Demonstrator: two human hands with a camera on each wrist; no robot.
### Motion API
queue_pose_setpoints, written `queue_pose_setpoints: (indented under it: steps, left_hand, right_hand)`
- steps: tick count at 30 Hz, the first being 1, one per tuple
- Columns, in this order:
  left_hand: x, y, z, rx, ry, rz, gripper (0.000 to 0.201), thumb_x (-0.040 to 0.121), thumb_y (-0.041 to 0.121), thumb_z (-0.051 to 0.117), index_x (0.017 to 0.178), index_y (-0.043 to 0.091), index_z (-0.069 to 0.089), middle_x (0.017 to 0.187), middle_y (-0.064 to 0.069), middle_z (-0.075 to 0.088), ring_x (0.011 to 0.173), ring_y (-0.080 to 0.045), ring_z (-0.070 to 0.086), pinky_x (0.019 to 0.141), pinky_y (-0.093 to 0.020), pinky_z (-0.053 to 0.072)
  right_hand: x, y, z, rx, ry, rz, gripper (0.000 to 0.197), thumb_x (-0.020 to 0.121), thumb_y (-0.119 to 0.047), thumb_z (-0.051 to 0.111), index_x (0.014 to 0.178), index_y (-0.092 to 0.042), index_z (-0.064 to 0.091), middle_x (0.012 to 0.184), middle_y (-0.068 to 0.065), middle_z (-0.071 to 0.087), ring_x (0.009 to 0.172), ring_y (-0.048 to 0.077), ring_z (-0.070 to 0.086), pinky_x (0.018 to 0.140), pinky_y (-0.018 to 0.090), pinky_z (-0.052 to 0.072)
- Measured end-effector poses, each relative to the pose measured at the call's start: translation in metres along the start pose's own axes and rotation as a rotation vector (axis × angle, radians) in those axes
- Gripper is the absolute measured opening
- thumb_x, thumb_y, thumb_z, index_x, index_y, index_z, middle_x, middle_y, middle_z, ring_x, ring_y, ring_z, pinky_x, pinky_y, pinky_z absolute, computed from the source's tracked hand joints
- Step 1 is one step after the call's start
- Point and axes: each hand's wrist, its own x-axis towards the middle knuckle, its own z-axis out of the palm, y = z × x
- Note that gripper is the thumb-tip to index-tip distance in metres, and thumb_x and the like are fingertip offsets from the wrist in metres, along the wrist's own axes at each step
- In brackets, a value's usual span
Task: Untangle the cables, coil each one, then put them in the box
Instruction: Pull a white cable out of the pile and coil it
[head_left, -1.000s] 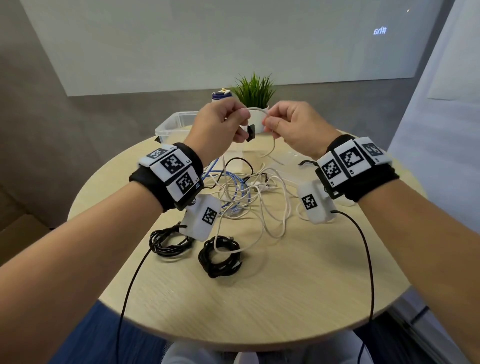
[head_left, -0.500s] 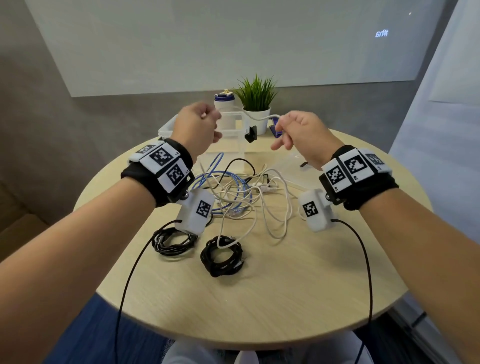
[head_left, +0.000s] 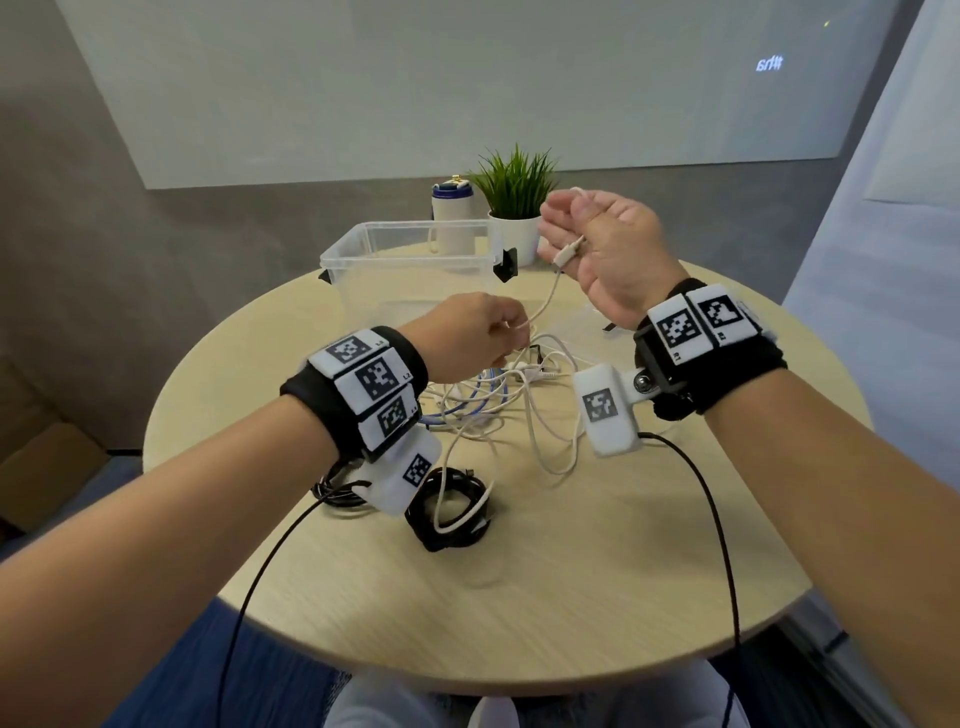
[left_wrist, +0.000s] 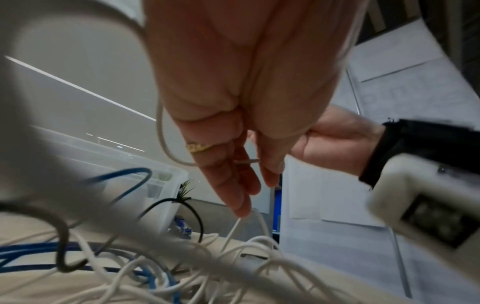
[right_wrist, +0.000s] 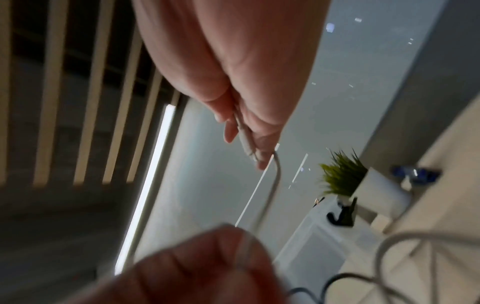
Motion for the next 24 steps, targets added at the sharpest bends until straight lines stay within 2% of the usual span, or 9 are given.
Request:
queue_pose_setpoints:
  steps: [3,5,7,9,11,14,18,21,24]
  left_hand:
    - [0.000,-0.002,-0.007,0.104,0.032,-0.004,0.012,0.097,0.022,0.045,0.089,0.021,0.053,0.086,0.000,0.065,0.075,-0.015,0.063,0.064,-0.021,0.044]
    - [0.002,-0.005,-0.013,0.106,0.084,-0.039,0.010,0.096,0.019,0.046,0.089,0.020,0.052,0.086,0.002,0.062,0.077,-0.016,0.063,0.060,-0.022,0.041]
    - [0.004,-0.008,-0.019,0.052,0.143,-0.070,0.010,0.096,0.018,0.046,0.088,0.018,0.052,0.086,0.001,0.062,0.076,-0.016,0.064,0.059,-0.026,0.046]
    - [0.005,-0.010,-0.024,0.013,0.211,-0.072,0.011,0.097,0.022,0.047,0.088,0.017,0.051,0.081,0.001,0.062,0.067,-0.009,0.062,0.061,-0.023,0.048]
    - [0.008,-0.009,-0.028,-0.022,0.292,-0.063,0.013,0.098,0.025,0.047,0.090,0.016,0.051,0.077,0.002,0.061,0.062,-0.004,0.060,0.061,-0.023,0.049]
    - [0.014,-0.009,-0.031,-0.127,0.405,-0.048,0.012,0.098,0.024,0.047,0.091,0.014,0.050,0.071,0.005,0.056,0.064,-0.011,0.064,0.065,-0.032,0.053]
    - [0.017,-0.014,-0.029,-0.236,0.439,-0.059,0.011,0.098,0.021,0.046,0.090,0.014,0.049,0.072,0.003,0.054,0.064,-0.019,0.065,0.066,-0.036,0.055]
    - [0.015,-0.015,-0.021,-0.256,0.367,-0.085,0.013,0.099,0.018,0.043,0.088,0.014,0.049,0.078,-0.003,0.059,0.061,-0.017,0.062,0.060,-0.031,0.053]
    - [0.010,-0.014,-0.010,-0.189,0.233,-0.095,0.018,0.098,0.015,0.043,0.081,0.014,0.048,0.085,-0.006,0.062,0.055,-0.012,0.060,0.046,-0.019,0.046]
  right_hand:
    - [-0.002,0.005,-0.003,-0.536,0.009,-0.097,0.022,0.100,-0.019,0.045,0.091,-0.018,0.065,0.105,0.012,0.067,0.098,0.010,0.063,0.093,0.031,0.050]
    - [-0.005,0.004,-0.004,-0.853,-0.068,-0.106,0.023,0.100,-0.021,0.045,0.099,-0.015,0.067,0.095,0.003,0.069,0.083,0.004,0.059,0.084,0.026,0.043]
    - [-0.008,0.002,-0.004,-1.019,-0.177,-0.025,0.025,0.101,-0.022,0.041,0.109,-0.012,0.064,0.088,0.001,0.070,0.081,0.009,0.059,0.077,0.026,0.040]
    - [-0.012,0.003,-0.002,-1.061,-0.247,0.024,0.025,0.101,-0.021,0.039,0.108,-0.011,0.061,0.073,0.001,0.068,0.068,0.009,0.059,0.070,0.026,0.040]
    - [-0.016,0.005,0.002,-1.023,-0.274,0.029,0.029,0.103,-0.023,0.036,0.103,-0.007,0.061,0.061,0.001,0.058,0.056,0.008,0.054,0.065,0.024,0.041]
    - [-0.020,0.008,0.008,-0.790,-0.314,0.100,0.036,0.103,-0.029,0.033,0.092,-0.010,0.061,0.053,-0.002,0.040,0.046,0.010,0.039,0.056,0.025,0.041]
    - [-0.023,0.003,0.011,-0.530,-0.404,0.150,0.042,0.103,-0.030,0.034,0.073,-0.009,0.054,0.041,-0.007,0.030,0.037,0.009,0.025,0.041,0.022,0.026]
    - [-0.021,-0.004,0.012,-0.299,-0.307,0.086,0.040,0.104,-0.027,0.032,0.072,-0.010,0.049,0.038,-0.007,0.033,0.034,0.008,0.023,0.042,0.022,0.020]
    - [-0.015,-0.012,0.014,-0.129,-0.196,0.044,0.038,0.105,-0.027,0.030,0.075,-0.012,0.049,0.053,0.002,0.058,0.037,0.011,0.038,0.044,0.022,0.026]
